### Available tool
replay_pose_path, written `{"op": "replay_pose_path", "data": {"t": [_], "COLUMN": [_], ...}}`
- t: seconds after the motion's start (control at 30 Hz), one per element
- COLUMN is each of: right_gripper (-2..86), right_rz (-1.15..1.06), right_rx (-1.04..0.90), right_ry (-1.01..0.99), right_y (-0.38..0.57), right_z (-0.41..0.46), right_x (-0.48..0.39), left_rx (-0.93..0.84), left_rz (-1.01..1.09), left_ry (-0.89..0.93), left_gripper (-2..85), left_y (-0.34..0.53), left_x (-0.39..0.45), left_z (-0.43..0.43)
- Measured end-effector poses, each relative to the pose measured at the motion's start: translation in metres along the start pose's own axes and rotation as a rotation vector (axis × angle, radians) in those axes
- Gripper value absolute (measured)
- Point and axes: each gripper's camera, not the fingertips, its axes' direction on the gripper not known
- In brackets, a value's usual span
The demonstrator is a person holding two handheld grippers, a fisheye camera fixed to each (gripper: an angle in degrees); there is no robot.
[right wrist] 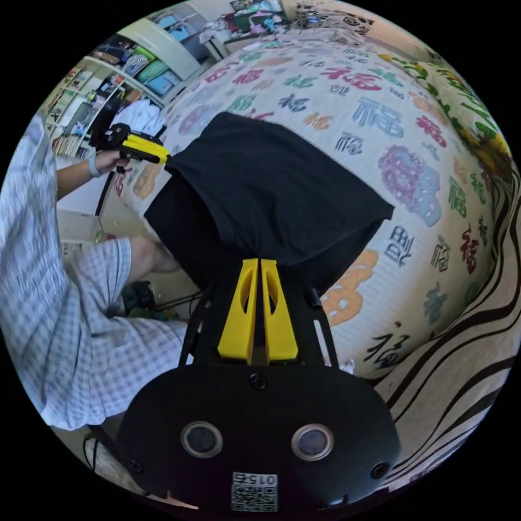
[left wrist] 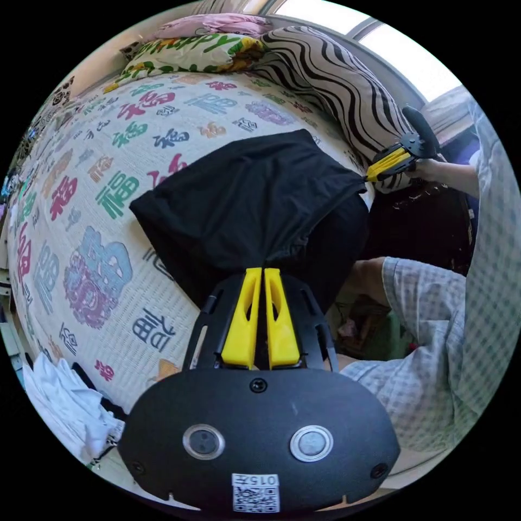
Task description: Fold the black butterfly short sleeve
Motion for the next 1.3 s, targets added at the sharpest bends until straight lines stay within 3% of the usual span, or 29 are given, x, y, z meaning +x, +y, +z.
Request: {"op": "replay_pose_path", "data": {"t": [0.2,0.7,0.97,1.1,1.17,1.3], "right_gripper": [-0.8,-0.9,-0.9,-0.6,-0.5,0.6], "right_rz": [-0.082,-0.380,-0.247,-0.144,-0.065,0.094], "right_rx": [-0.176,-0.158,-0.102,-0.218,-0.157,0.012], "right_ry": [-0.025,0.229,0.264,0.284,0.345,0.256], "right_y": [0.081,0.184,0.224,0.233,0.247,0.269], "right_z": [0.082,0.182,0.206,0.225,0.222,0.204], "right_x": [-0.034,-0.043,-0.037,-0.031,-0.028,-0.020], "left_rx": [-0.118,0.011,0.060,-0.025,0.005,0.178], "left_rz": [0.005,0.123,0.066,-0.002,-0.082,-0.245], "left_ry": [-0.005,-0.217,-0.261,-0.270,-0.292,-0.253], "left_gripper": [-0.3,-0.5,1.1,4.1,4.4,5.0], "left_y": [0.084,0.192,0.236,0.249,0.269,0.308], "left_x": [0.065,0.136,0.149,0.142,0.137,0.129], "left_z": [0.050,0.101,0.100,0.107,0.098,0.065]}}
